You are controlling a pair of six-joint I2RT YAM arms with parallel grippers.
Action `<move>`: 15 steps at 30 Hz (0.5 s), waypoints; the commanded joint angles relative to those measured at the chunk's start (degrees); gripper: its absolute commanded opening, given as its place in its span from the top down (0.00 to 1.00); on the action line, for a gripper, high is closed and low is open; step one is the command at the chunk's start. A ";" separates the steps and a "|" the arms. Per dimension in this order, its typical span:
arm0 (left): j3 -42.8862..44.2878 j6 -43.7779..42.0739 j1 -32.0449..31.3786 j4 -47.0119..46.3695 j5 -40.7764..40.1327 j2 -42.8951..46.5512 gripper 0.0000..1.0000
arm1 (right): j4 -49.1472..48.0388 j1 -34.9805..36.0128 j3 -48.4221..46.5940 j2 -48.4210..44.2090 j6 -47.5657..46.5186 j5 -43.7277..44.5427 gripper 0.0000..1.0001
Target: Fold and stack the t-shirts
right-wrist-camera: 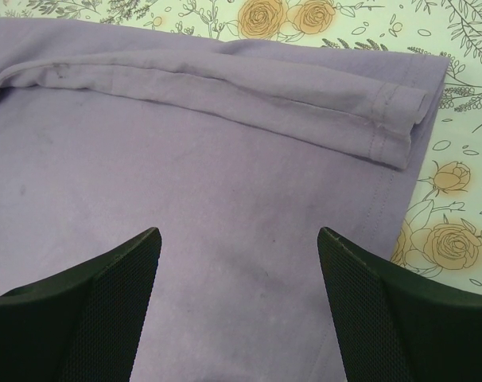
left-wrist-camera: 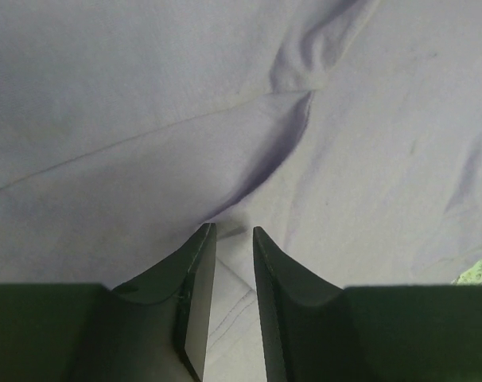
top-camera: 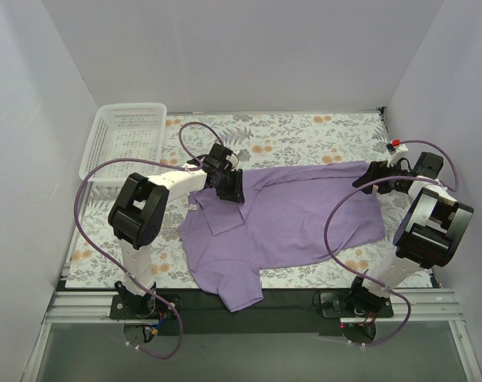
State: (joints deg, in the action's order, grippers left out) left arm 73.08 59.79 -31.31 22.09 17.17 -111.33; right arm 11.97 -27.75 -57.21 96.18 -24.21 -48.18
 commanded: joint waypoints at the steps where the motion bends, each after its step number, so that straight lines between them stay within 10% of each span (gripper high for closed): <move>1: 1.98 -1.08 0.02 0.06 2.78 -0.12 0.77 | -0.01 -0.29 -0.09 0.50 -0.31 -1.47 0.14; 15: 1.89 -0.29 -0.07 0.68 -4.34 1.29 0.60 | 0.07 -0.47 -0.09 0.59 -0.31 -1.65 0.14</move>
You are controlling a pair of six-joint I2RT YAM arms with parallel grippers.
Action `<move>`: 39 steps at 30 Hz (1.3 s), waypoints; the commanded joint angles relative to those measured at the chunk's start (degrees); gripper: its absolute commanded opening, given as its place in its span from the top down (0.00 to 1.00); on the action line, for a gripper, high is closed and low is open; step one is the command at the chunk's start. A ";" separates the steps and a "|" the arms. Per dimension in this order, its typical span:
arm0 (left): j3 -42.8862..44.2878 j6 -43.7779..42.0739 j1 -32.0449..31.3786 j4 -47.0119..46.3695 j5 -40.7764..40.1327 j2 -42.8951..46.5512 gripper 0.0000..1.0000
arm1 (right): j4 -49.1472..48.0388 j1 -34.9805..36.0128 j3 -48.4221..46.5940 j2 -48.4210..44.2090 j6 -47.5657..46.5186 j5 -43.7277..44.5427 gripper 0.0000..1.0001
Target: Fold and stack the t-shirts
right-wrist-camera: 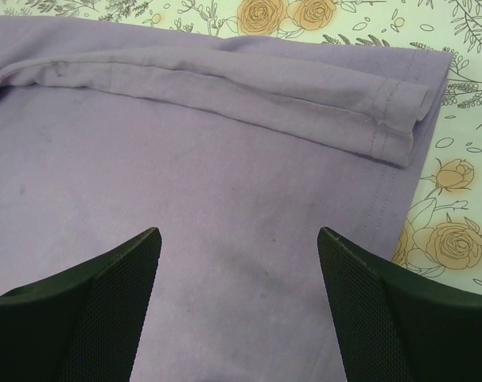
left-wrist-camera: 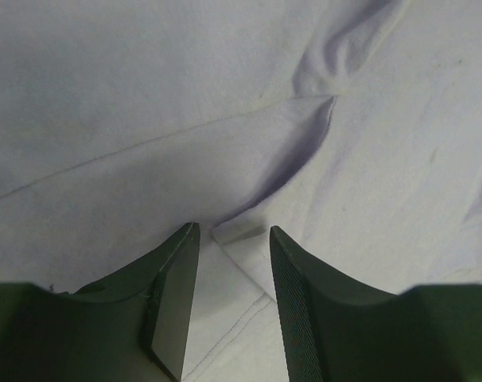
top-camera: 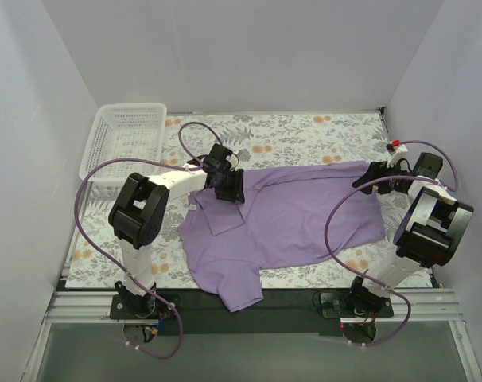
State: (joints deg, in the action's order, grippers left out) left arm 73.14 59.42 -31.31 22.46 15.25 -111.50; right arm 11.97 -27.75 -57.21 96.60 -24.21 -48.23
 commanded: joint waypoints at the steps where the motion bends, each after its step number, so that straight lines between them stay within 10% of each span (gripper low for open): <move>1: 1.91 0.08 0.02 0.39 -1.98 1.29 0.60 | -0.01 -0.47 -0.09 0.08 -0.31 -1.69 0.14; 31: 4.02 -0.53 -0.77 -0.66 12.70 -2.66 0.94 | 0.16 -0.90 -0.09 0.26 -0.23 -2.05 0.14; 39: 4.64 0.52 -2.17 -2.51 20.60 -4.42 0.90 | 0.08 -0.99 -0.09 0.26 -0.31 -1.87 0.14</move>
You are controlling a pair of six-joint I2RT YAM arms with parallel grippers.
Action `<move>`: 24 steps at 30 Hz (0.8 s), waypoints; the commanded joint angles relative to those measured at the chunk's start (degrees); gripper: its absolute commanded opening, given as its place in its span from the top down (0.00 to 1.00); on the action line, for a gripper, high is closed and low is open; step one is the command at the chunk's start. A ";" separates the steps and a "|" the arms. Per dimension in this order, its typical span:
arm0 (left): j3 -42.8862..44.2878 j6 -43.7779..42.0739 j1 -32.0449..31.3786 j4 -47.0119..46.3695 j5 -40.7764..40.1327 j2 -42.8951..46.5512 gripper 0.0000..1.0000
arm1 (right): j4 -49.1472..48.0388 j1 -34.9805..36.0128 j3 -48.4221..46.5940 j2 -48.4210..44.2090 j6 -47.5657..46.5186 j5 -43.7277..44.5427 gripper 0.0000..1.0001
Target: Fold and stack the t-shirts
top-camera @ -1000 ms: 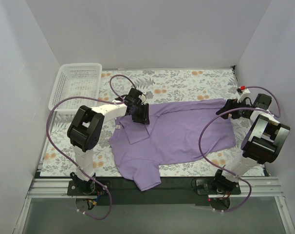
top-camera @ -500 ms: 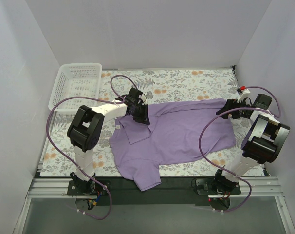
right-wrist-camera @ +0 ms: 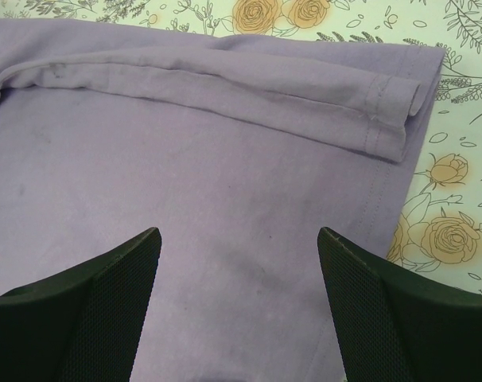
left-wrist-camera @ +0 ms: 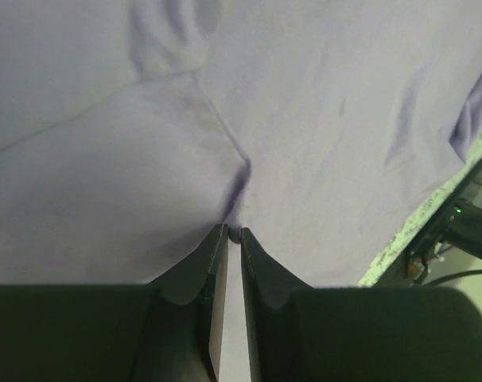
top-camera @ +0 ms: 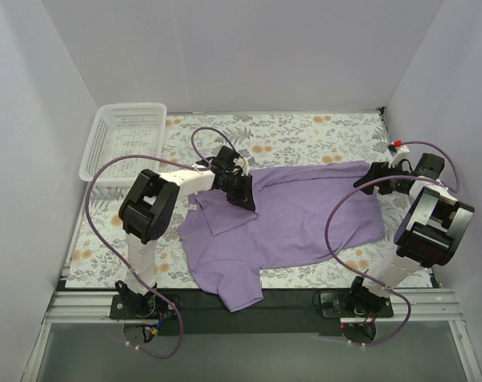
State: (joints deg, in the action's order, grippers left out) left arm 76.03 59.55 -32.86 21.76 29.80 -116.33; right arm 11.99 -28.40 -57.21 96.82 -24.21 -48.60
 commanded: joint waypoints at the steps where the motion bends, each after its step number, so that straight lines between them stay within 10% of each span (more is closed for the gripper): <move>1: 1.75 0.57 -0.71 -1.98 7.19 0.06 0.88 | 0.05 -0.42 -0.18 0.04 -0.31 -1.50 0.14; 6: 0.61 -0.39 -0.71 -2.77 3.71 3.99 0.64 | 0.40 -0.42 -0.97 0.22 -0.84 -0.45 0.14; 13: -7.81 -4.61 0.87 -3.12 -23.88 27.52 0.28 | 2.77 -0.16 -7.73 3.90 1.26 4.12 0.16; 24: -23.56 -9.54 4.65 -6.73 -28.57 40.75 0.25 | 3.13 3.00 -19.33 13.04 10.23 8.61 0.21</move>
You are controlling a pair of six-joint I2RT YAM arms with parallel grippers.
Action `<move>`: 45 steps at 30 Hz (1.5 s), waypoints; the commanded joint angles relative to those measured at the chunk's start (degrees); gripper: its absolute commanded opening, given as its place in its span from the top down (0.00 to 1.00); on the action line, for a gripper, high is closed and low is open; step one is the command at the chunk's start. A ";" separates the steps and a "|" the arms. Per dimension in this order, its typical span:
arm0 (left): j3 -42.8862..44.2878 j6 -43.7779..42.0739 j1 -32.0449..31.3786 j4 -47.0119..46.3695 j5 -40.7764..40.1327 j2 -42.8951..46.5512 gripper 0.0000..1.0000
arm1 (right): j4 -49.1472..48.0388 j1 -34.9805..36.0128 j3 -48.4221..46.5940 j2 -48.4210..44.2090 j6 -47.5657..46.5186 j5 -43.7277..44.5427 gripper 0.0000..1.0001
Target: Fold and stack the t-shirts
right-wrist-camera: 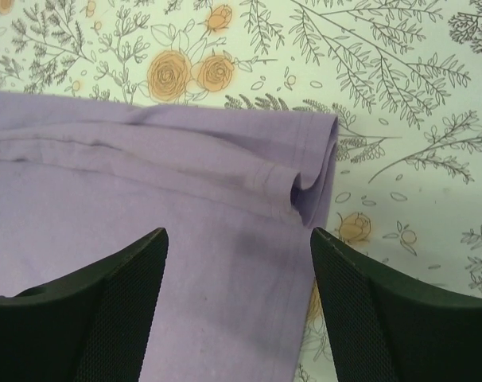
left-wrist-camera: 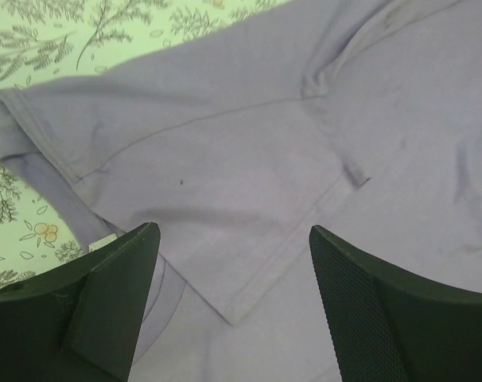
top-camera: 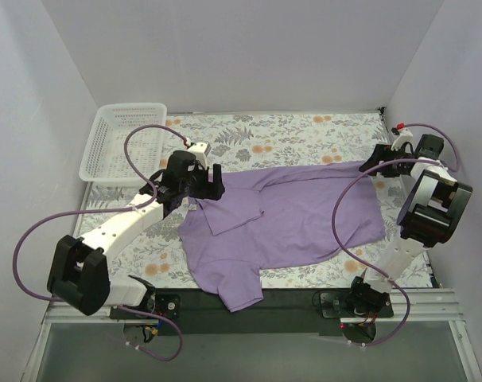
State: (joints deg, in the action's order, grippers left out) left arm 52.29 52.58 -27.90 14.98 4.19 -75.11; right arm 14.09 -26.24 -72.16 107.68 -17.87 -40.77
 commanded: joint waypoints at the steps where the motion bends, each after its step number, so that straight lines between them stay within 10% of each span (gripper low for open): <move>1: 0.61 -2.74 -0.31 0.22 -3.22 -0.56 0.25 | 1.12 1.27 -4.91 2.53 4.07 0.87 0.22; 18: -0.26 -3.36 -0.31 0.40 -4.89 0.58 0.26 | 1.29 2.07 -8.61 7.29 6.36 2.02 0.42; 34: -0.35 -3.53 -0.31 0.49 -4.63 -0.21 0.26 | 1.21 2.16 -4.66 3.68 3.19 3.24 0.88; 45: -0.52 -3.53 -0.23 0.40 -4.63 -0.47 0.26 | 1.56 1.81 -1.14 0.34 -0.41 6.67 0.93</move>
State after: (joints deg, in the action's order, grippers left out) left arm 52.18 49.87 -27.99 15.92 0.40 -75.68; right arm 15.62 -24.21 -74.04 111.39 -16.16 -35.22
